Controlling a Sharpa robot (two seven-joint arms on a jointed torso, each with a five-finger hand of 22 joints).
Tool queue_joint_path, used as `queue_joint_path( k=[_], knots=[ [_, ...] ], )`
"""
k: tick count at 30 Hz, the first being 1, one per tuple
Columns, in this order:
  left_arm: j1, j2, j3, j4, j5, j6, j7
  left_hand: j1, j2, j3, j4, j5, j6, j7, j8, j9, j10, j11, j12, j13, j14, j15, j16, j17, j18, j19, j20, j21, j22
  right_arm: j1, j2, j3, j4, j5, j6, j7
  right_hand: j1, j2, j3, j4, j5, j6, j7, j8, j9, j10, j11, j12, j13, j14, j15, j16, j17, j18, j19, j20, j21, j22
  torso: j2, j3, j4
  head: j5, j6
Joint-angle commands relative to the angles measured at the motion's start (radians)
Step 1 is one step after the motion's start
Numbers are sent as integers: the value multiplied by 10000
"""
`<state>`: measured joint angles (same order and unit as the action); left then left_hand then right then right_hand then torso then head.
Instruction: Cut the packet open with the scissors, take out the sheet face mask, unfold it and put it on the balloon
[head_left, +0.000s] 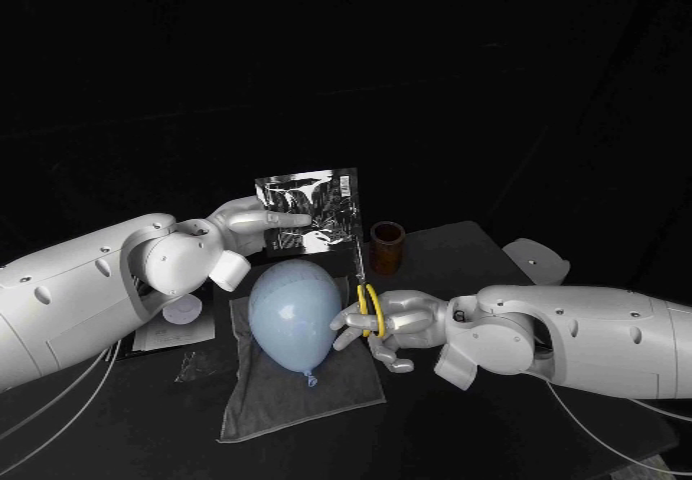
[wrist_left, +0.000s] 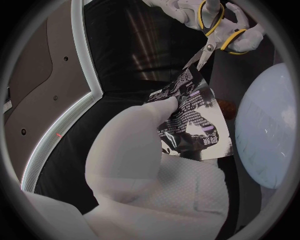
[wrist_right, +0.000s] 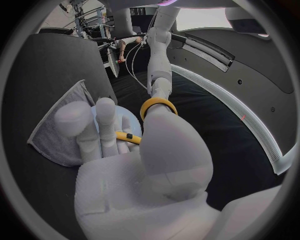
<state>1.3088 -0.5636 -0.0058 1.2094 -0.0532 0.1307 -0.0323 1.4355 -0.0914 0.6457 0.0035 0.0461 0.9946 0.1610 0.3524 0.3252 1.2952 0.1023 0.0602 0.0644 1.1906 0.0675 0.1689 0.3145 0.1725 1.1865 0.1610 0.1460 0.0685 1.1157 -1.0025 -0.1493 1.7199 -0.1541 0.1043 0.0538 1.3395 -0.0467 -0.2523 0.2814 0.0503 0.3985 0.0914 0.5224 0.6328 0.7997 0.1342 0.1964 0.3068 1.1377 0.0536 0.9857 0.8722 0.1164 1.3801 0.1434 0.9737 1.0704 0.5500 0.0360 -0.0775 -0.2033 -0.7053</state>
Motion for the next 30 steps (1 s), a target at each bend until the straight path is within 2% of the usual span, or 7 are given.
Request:
queue_joint_path(
  k=[1,5,12,30],
  knots=[
    [23,-1,15,6,21,95,93,-6,72,-8,-42,33,3,73,36,984,84,-5,50,15,2,-50,-35,8,120,57,-6,20,-1,3,-14,9,30,-106,89,144,14,145,-68,20,-7,-324,331,71,-23,17,44,69,-21,-84,-8,65,-19,123,-106,-3,-66,-40,2,-4,12,0,5],
    [23,-2,14,-4,21,105,78,-6,72,-8,-42,33,3,73,36,984,84,-5,50,15,2,-50,-35,8,120,57,-6,20,-1,5,0,10,59,-133,101,148,18,150,-72,19,-7,-318,329,72,-29,15,45,71,-26,-88,-8,69,-23,122,-105,-2,-60,-36,3,4,12,19,9],
    [23,20,11,3,7,145,47,-14,74,-6,-46,33,2,73,38,993,86,-4,50,15,5,-49,-37,13,119,59,-6,20,-1,29,24,15,61,-185,88,147,30,169,-87,15,-7,-300,323,75,-50,7,48,78,-43,-101,-5,81,-34,130,-121,1,-95,-70,7,-4,16,43,17],
    [22,54,11,46,-63,212,19,-14,74,-6,-46,33,2,73,38,993,86,-4,50,15,5,-49,-37,13,119,59,-6,20,-1,156,122,23,-51,-253,42,141,34,185,-112,17,-8,-276,319,79,-78,-7,52,85,-66,-122,0,96,-49,138,-141,5,-135,-108,9,-1,4,26,24]
  ],
)
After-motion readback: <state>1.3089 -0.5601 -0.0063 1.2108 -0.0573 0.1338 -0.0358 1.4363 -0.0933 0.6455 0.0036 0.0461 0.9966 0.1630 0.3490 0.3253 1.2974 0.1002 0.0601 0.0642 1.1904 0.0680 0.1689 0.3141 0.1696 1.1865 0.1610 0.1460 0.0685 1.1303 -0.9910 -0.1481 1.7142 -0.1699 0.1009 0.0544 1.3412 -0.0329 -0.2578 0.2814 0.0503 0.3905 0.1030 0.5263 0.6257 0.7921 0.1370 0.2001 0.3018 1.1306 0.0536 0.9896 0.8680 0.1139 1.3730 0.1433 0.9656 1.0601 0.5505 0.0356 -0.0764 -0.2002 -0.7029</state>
